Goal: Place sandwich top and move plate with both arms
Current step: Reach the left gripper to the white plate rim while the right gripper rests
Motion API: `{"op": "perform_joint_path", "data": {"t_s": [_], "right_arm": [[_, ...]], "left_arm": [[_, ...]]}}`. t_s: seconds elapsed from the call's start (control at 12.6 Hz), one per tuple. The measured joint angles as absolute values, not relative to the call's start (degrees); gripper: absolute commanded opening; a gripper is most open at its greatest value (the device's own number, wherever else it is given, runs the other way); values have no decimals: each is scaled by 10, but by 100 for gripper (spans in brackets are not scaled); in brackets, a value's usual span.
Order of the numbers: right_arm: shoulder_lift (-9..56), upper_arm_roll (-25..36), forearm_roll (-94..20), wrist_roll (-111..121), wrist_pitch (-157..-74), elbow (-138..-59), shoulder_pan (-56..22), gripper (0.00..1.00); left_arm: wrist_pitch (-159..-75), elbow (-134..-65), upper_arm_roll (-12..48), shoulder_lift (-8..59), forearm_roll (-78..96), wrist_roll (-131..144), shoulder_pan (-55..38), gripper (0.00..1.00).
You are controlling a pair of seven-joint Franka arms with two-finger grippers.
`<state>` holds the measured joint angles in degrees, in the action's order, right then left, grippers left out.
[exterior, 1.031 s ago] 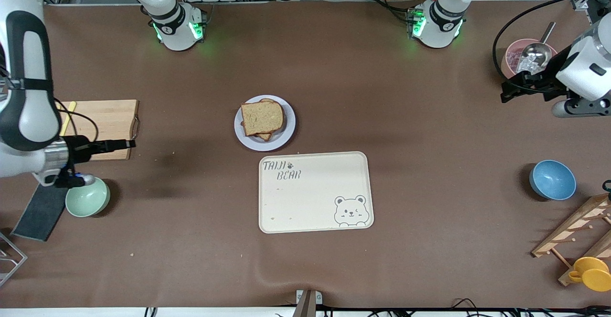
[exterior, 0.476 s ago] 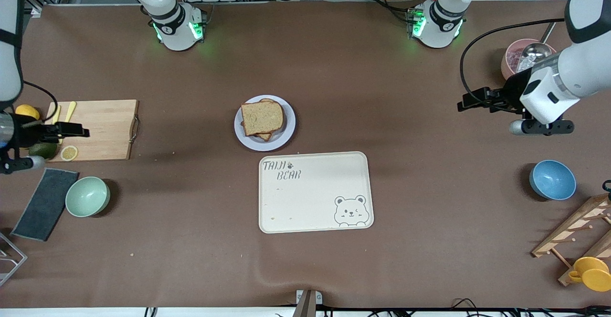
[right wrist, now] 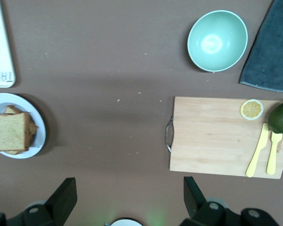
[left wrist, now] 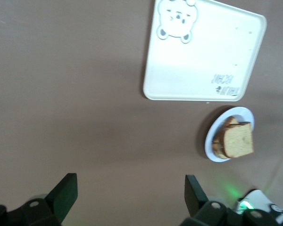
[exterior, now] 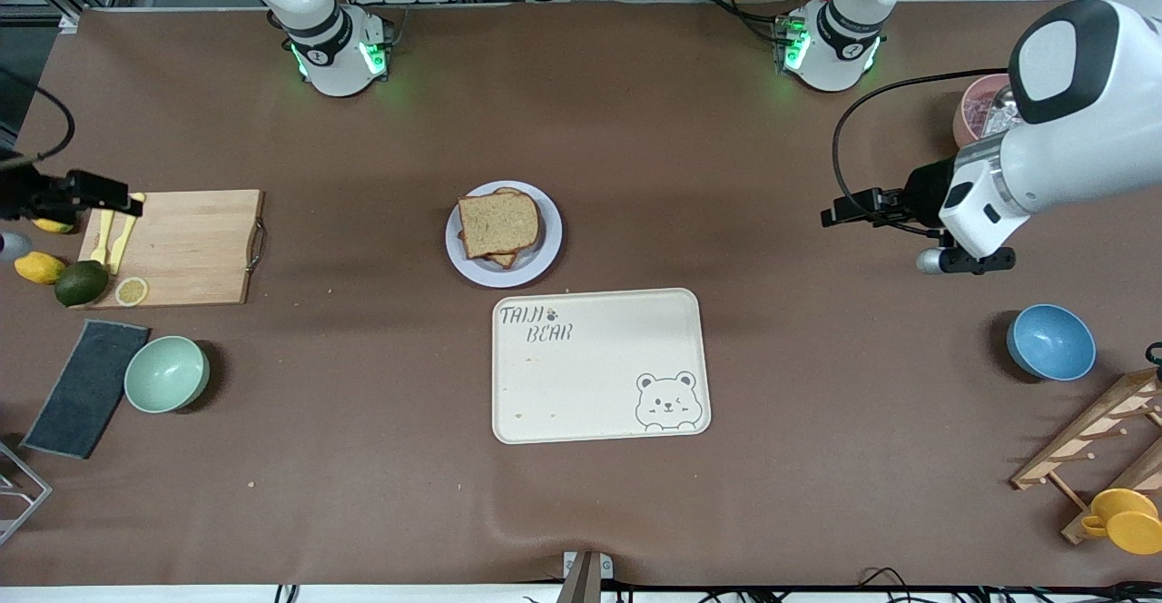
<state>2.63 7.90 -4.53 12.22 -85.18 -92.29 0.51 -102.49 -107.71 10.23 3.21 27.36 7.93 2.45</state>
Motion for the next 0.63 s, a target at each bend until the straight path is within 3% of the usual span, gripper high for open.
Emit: {"op": "perform_joint_path", "data": {"t_s": [0.24,0.63], "right_arm": [[-19,74,-42,115,-858,-954,-3,100],[-20,72,-21,115,-876,-916,-13,100]], "left_arm": [[-1051,-1096,107,33,303,78,16,100],[-1137,-1149,150,52,390,49,10,100]]}}
